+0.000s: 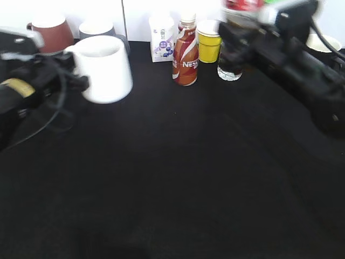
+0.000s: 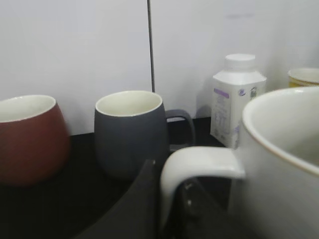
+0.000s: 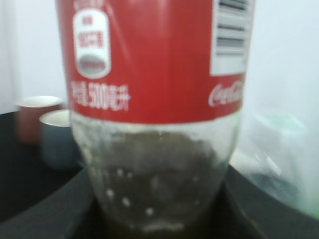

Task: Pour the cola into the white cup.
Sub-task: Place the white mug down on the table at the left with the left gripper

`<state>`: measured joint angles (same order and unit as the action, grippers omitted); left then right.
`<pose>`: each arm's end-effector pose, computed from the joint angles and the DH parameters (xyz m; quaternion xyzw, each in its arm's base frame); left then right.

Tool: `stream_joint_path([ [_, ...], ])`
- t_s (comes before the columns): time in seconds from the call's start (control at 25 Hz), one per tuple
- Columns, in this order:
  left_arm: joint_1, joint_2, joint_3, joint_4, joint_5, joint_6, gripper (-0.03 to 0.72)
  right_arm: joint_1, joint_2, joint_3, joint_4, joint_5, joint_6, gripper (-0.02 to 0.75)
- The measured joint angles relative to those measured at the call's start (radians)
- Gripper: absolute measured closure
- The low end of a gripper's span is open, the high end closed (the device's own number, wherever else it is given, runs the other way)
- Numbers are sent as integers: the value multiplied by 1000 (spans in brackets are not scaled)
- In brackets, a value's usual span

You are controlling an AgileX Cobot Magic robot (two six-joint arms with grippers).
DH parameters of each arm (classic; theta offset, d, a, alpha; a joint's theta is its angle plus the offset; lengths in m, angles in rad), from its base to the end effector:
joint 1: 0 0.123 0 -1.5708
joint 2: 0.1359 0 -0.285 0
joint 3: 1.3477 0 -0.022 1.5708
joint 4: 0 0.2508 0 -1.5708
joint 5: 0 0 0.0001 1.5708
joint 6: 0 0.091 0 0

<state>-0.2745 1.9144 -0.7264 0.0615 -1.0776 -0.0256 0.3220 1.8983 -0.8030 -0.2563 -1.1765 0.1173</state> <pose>0.3409 -0.1011 0.1599 0.1179 0.7058 -0.1135 0.6893 0.3416 0.1364 0.1912 -0.1866 0.6240 0.2028 0.7312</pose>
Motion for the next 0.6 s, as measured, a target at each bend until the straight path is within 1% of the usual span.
stream_joint_path([
  [0.04,0,40,-47,1,-2,15,650,0,-11,41,64,0,0,377],
  [0.12,0,128,-152,1,19,50,650,0,-18,110,135,0,-9,377],
  [0.2,0,212,-266,1,54,56,650,0,-18,145,162,0,-22,377],
  [0.28,0,280,-372,2,102,58,650,0,-20,147,187,0,-39,377],
  [0.36,0,330,-448,2,150,58,650,0,-20,147,193,0,-52,377],
  [0.4,0,337,-464,2,155,57,650,0,-20,147,195,0,-54,377],
  [0.44,-1,337,-467,2,164,54,634,0,-20,147,198,0,-55,377],
  [0.48,-1,337,-467,1,165,50,601,0,-20,147,204,0,-59,377],
  [0.6,-1,335,-455,0,159,46,484,0,-20,147,213,0,-64,377],
])
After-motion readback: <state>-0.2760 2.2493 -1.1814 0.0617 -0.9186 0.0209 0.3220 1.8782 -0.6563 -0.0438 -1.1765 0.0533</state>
